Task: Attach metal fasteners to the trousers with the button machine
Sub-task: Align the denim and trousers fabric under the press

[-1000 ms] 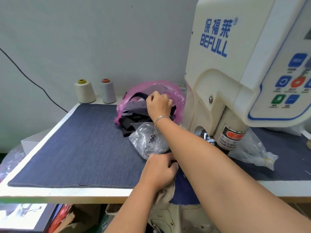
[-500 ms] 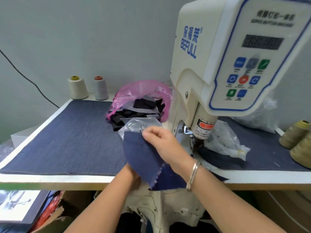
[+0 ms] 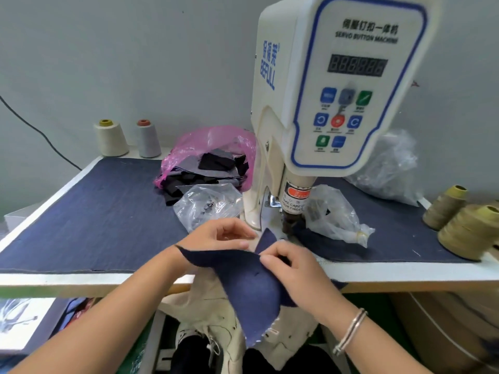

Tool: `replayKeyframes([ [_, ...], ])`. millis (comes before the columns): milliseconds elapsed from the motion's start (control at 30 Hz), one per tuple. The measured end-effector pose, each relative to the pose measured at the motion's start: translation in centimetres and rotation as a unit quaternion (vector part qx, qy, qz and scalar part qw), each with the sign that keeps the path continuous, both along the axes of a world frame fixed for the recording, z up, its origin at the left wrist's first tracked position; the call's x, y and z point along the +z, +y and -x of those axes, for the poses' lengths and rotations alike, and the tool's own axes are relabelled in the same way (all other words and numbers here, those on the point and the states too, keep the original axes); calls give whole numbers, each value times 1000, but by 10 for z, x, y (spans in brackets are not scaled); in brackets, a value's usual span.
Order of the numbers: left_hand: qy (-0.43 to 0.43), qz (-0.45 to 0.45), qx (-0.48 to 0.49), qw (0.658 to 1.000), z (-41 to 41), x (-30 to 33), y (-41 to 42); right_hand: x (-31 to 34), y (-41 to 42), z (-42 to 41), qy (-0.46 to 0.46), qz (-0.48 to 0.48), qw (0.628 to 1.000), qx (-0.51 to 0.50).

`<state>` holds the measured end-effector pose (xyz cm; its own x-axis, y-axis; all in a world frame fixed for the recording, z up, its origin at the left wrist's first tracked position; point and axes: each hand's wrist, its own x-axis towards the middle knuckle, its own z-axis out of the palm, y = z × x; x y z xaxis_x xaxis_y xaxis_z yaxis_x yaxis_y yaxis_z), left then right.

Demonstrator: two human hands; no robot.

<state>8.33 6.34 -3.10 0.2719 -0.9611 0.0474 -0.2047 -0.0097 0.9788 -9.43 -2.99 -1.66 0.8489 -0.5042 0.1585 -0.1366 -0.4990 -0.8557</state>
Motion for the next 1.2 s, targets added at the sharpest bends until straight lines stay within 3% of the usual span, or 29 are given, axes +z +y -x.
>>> replayKeyframes([
  [167,-165,19,97,981,15,-13,22,3,-29,27,-54,-164,983,-69],
  [300,-397,80,87,910,29,-25,30,-2,-44,35,-74,-209,969,-109],
  [400,-502,50,59,861,39,-33,29,-1,-51,36,-104,-264,952,-115],
  [467,-517,23,67,853,43,-37,26,1,-57,35,-115,-297,941,-114],
  [533,-391,8,80,917,41,-36,22,3,-64,36,-124,-313,934,-119],
  [600,-171,-7,64,983,39,-26,18,4,-73,38,-127,-323,929,-126],
  [667,-7,-34,48,998,38,-18,13,3,-80,40,-106,-268,946,-145],
  [733,77,-53,41,995,35,-14,6,3,-82,45,-88,-114,970,-198],
  [800,122,-66,22,990,33,-8,-1,10,-75,53,-139,24,974,-177],
  [867,141,-82,-11,986,33,-1,-7,21,-64,61,-180,72,980,-46],
  [967,160,-110,-61,979,33,7,-14,41,-44,58,-70,27,979,190],
  [1033,161,-122,-96,975,34,13,-17,51,-35,49,38,-11,952,304],
  [1100,151,-133,-113,973,36,18,-19,54,-31,39,90,3,940,330],
  [1200,159,-153,-134,966,37,20,-18,47,-29,26,71,127,959,243],
])
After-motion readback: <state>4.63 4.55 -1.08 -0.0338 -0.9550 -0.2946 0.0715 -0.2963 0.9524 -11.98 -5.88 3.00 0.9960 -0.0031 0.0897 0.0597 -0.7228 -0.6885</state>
